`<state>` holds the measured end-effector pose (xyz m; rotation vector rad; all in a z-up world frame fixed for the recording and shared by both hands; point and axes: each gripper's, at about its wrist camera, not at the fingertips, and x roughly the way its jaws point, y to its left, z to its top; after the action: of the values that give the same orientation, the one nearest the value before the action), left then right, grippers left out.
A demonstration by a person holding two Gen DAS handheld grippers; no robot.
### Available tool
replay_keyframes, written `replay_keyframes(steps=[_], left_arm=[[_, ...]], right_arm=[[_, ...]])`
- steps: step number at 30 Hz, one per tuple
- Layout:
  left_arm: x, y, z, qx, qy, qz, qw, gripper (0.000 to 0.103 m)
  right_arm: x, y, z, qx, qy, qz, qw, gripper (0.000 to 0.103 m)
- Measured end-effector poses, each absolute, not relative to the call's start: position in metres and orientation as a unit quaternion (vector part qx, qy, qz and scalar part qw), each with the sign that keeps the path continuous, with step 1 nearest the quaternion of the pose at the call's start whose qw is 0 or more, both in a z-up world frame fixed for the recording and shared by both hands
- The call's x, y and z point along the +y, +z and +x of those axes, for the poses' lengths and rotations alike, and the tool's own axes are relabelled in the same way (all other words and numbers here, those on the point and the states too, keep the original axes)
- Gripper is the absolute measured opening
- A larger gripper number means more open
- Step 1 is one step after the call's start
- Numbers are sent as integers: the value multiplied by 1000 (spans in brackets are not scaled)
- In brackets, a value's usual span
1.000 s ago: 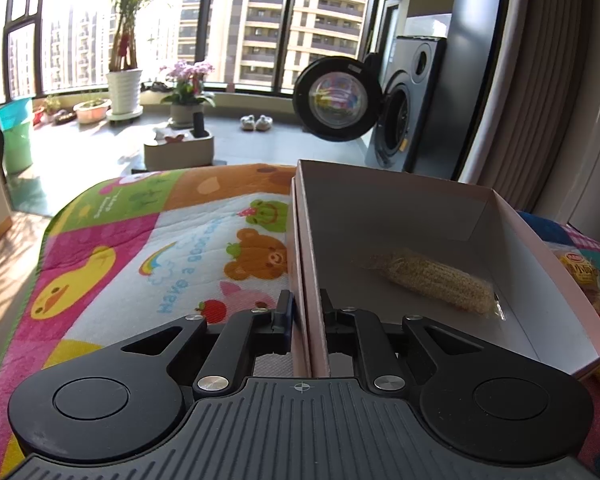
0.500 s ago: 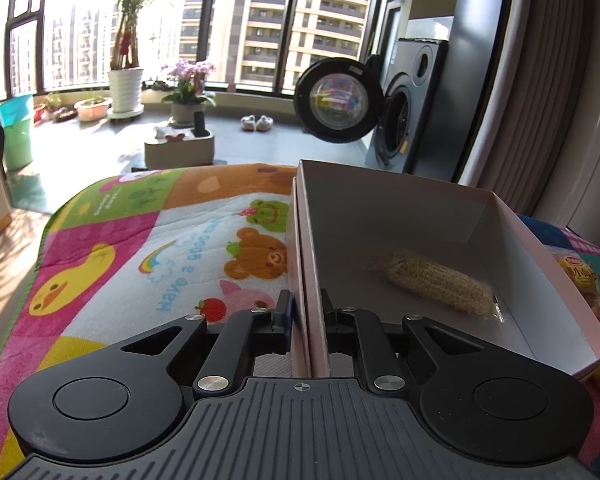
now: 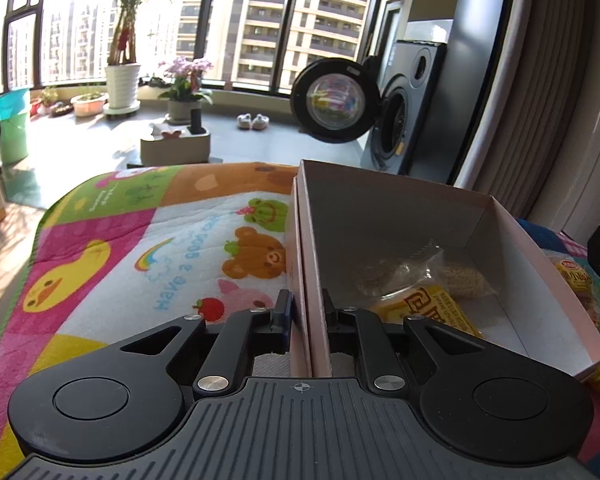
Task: Organize objects
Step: 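Lower the bread bun into the pink box and open the right gripper, then grasp the white candy-ball pack with the right gripper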
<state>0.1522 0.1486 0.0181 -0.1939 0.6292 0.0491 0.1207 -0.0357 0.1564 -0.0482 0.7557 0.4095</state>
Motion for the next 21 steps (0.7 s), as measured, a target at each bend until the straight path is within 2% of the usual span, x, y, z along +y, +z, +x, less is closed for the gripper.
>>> replay_keyframes(steps=[8,13,18,21], left_arm=[[149,18,152,308,25,-94,947,15],[148,18,152,306,26,-92,947,14],[147,18,151,304,29,-87,948,14],[146,18,151,303,30,-85,949,14]], right_arm=[[-112,167,93,327,109,-37,938,81],[-154,139,88,349,44,-45,935,82],[-152,100,90,377,47,-93,921,70],[-147,81,97,387,47,-104,915,70]])
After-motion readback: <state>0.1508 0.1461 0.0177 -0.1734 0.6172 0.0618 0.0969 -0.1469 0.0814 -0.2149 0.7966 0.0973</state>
